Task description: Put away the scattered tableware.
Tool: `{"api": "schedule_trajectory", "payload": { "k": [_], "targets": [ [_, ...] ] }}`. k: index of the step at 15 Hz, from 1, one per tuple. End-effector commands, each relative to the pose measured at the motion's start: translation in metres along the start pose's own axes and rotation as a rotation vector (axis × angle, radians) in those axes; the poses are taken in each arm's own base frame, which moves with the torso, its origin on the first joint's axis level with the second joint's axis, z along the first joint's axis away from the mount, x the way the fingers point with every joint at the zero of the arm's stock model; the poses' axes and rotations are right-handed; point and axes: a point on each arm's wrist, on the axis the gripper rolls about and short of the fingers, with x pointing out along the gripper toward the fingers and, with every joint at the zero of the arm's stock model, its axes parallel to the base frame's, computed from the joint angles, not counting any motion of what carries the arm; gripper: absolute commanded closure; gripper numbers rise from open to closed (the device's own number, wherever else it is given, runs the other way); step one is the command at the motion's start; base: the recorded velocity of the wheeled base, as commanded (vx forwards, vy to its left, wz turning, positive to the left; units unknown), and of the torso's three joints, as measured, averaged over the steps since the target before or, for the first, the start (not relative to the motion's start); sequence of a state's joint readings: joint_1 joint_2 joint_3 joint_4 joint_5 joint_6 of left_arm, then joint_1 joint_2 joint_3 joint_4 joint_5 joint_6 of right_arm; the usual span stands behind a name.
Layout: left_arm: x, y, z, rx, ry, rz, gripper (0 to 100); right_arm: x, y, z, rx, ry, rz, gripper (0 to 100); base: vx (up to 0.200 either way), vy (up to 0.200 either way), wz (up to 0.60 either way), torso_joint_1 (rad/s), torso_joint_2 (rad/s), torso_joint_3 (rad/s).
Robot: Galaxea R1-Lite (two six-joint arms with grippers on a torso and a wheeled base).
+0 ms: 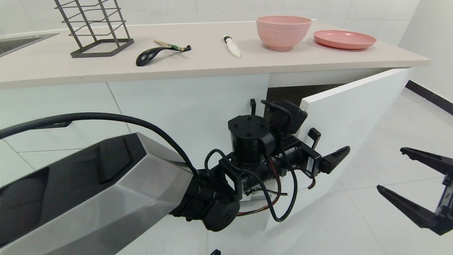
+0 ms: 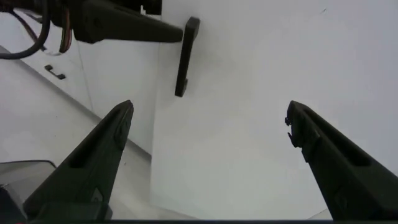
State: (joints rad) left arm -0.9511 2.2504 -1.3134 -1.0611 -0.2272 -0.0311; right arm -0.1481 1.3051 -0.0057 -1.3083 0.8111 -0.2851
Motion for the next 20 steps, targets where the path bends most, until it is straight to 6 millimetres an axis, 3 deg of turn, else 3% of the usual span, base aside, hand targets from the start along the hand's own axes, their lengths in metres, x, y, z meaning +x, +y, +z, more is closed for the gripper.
{"api": "schedule_trajectory", "payload": {
  "k": [1,7,11,16,20],
  "targets": [
    [-0.002,-0.012,-0.007,-0.019,0.012,-0.016,0,-0.005,-0.006,0.022,-0.095,-0.079,-0.046,0,0.000,0.000,0.00,0.000,0.00,0.000],
    [0.003,-0.053,-0.013,-0.071,0.026,-0.096,0,-0.007,-0.020,0.073,-0.280,-0.244,-0.104,0,0.000,0.000,0.00,0.000,0.00,0.000],
    [0.006,-0.070,-0.017,-0.110,0.036,-0.116,0,-0.008,-0.022,0.084,-0.321,-0.280,-0.114,0,0.000,0.000,0.00,0.000,0.00,0.000],
    [0.015,-0.091,-0.035,-0.116,0.047,-0.163,0,-0.012,-0.023,0.105,-0.387,-0.342,-0.137,0,0.000,0.000,0.00,0.000,0.00,0.000],
    [0.025,-0.109,-0.051,-0.128,0.042,-0.201,0,-0.013,-0.024,0.109,-0.401,-0.355,-0.141,0,0.000,0.000,0.00,0.000,0.00,0.000]
  ]
}}
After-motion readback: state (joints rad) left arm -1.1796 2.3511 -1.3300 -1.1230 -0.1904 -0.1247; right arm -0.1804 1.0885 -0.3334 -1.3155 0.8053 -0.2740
